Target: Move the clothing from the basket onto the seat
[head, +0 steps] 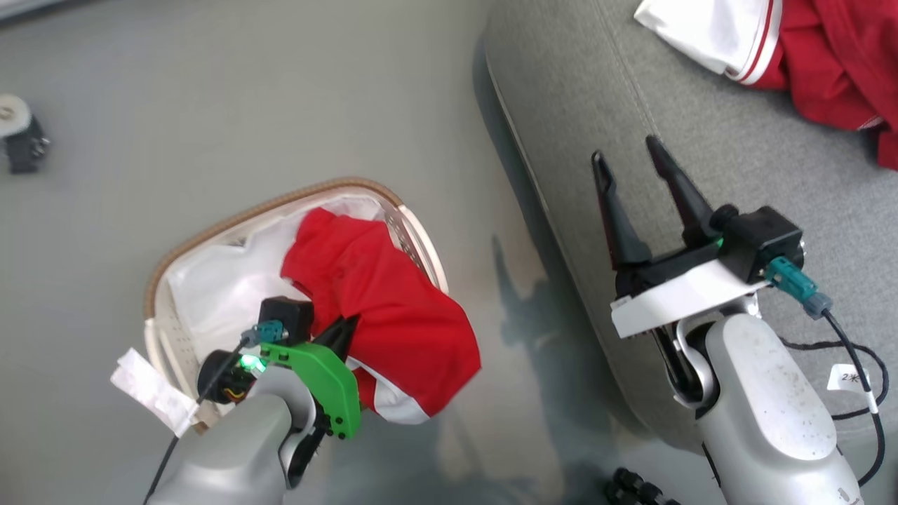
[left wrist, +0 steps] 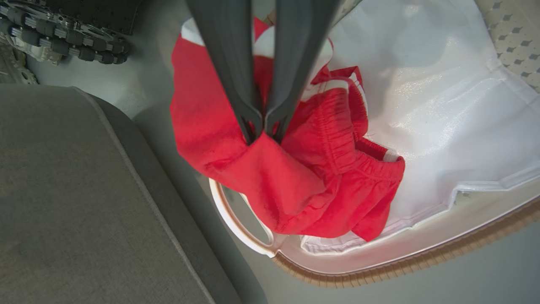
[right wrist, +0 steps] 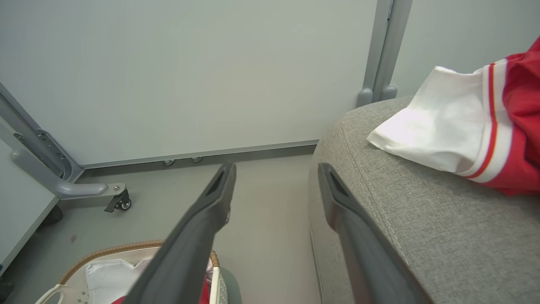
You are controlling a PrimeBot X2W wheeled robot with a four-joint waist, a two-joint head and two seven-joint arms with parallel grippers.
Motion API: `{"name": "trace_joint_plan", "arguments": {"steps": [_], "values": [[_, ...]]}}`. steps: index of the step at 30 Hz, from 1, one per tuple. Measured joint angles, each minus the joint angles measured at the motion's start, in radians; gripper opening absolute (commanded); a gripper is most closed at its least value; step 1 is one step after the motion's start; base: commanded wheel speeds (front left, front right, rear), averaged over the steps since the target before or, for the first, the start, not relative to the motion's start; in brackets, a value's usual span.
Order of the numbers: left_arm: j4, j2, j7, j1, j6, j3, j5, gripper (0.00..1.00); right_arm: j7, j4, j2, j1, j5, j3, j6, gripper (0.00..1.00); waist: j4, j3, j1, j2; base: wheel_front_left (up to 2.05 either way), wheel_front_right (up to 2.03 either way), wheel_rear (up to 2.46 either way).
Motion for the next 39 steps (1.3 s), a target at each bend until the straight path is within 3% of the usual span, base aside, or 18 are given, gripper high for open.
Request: {"name": "trace_joint_plan", "arguments": {"steps": [11, 19, 32, 39], "values": [[-0.211, -0.023, -0.002, 0.156, 0.014, 0.259, 0.244, 0.00, 0.000, 0.063, 0.001, 0.085, -0.040, -0.018, 0.000, 1.00, 0.066, -0.186, 0.0000, 0.0000, 0.00, 0.00, 0.00], [-0.358, -0.054, -0.002, 0.225, 0.013, 0.392, 0.366, 0.00, 0.000, 0.097, 0.001, 0.164, -0.051, -0.034, 0.000, 1.00, 0.107, -0.294, 0.0000, 0.0000, 0.00, 0.00, 0.00], [-0.590, -0.092, -0.002, 0.263, 0.005, 0.534, 0.494, 0.00, 0.000, 0.138, 0.000, 0.246, -0.057, -0.007, 0.000, 1.00, 0.157, -0.416, 0.0000, 0.0000, 0.00, 0.00, 0.00], [-0.633, -0.108, -0.002, 0.277, 0.003, 0.565, 0.520, 0.00, 0.000, 0.155, -0.002, 0.265, -0.072, 0.122, 0.000, 1.00, 0.172, -0.446, 0.0000, 0.0000, 0.00, 0.00, 0.00]]}}
